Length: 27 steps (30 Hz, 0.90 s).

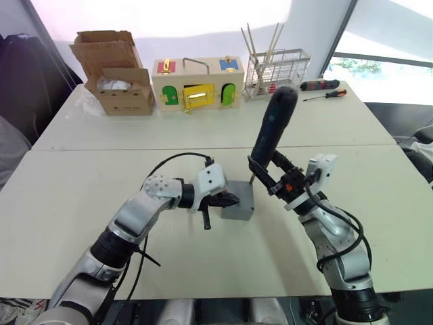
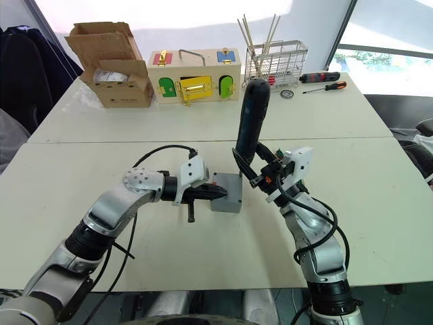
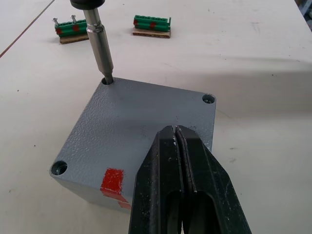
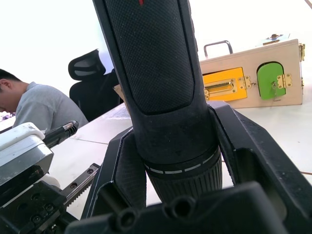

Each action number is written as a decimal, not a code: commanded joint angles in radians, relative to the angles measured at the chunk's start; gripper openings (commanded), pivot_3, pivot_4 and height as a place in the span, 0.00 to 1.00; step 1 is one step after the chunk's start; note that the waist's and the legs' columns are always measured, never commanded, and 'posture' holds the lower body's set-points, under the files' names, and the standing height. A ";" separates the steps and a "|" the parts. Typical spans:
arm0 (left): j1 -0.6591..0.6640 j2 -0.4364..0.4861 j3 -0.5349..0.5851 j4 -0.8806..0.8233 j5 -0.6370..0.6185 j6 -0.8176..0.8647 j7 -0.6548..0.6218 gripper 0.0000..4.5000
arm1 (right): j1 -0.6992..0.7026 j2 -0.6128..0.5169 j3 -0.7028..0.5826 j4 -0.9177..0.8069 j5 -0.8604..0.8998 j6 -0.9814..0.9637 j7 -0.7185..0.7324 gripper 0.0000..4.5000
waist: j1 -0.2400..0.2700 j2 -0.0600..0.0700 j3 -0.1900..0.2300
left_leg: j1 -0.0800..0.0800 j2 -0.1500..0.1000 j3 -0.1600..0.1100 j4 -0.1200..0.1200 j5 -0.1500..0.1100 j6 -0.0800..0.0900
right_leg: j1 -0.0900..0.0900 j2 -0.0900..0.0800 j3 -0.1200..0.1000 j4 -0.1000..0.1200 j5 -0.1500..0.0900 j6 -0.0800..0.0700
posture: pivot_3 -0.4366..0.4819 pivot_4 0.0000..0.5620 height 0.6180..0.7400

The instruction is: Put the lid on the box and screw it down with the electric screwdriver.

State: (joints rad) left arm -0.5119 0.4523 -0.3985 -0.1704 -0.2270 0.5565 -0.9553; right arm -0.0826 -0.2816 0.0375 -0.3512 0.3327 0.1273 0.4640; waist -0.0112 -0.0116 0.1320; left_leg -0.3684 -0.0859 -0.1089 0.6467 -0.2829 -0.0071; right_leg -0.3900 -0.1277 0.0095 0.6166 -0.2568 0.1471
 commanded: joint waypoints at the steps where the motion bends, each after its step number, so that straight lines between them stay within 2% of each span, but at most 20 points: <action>1: 0.009 0.006 -0.008 -0.013 0.011 0.002 -0.001 0.00 | 0.065 -0.008 0.063 0.121 -0.043 0.079 0.012 0.39 | 0.000 0.000 0.000 | 0.000 0.000 0.000 0.000 0.000 0.000 | 0.000 0.000 0.000 0.000 0.000 0.000 | 0.48 0.27 0.95; 18: 0.007 -0.001 -0.007 -0.003 0.013 -0.001 0.006 0.00 | 0.040 -0.019 0.037 0.107 -0.036 0.088 0.008 0.39 | 0.001 0.000 0.000 | 0.000 0.000 0.000 0.000 0.000 0.000 | 0.000 0.000 0.000 -0.001 0.000 0.000 | 0.48 0.27 0.95; 20: 0.006 0.002 -0.006 0.001 0.020 -0.003 0.011 0.00 | 0.004 -0.062 0.026 0.057 -0.053 0.104 0.012 0.39 | 0.001 0.001 0.001 | 0.000 0.000 0.000 0.000 0.000 0.000 | 0.000 0.000 0.000 -0.001 0.000 0.000 | 0.48 0.27 0.95; 24: 0.023 0.028 0.037 -0.033 0.002 0.017 0.024 0.00 | -0.149 -0.131 -0.045 -0.115 0.054 0.254 -0.008 0.39 | 0.002 0.005 0.006 | -0.005 0.000 0.000 0.000 0.000 0.000 | -0.001 0.000 0.000 -0.001 0.000 0.000 | 0.48 0.27 0.95; 27: 0.035 0.028 0.077 -0.053 -0.018 0.025 0.043 0.00 | -0.247 -0.160 -0.116 -0.177 0.147 0.362 -0.027 0.39 | 0.005 0.008 0.019 | -0.008 0.000 -0.001 0.000 0.000 0.000 | -0.004 0.000 0.000 0.000 0.001 0.000 | 0.48 0.27 0.95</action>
State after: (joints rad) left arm -0.4887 0.4705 -0.3434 -0.2117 -0.2362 0.5642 -0.9261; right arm -0.2720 -0.4249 0.0023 -0.4465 0.4249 0.4576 0.4630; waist -0.0065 -0.0038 0.1505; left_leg -0.3783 -0.0865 -0.1095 0.6468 -0.2827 -0.0075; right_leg -0.3956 -0.1283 0.0094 0.6164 -0.2561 0.1466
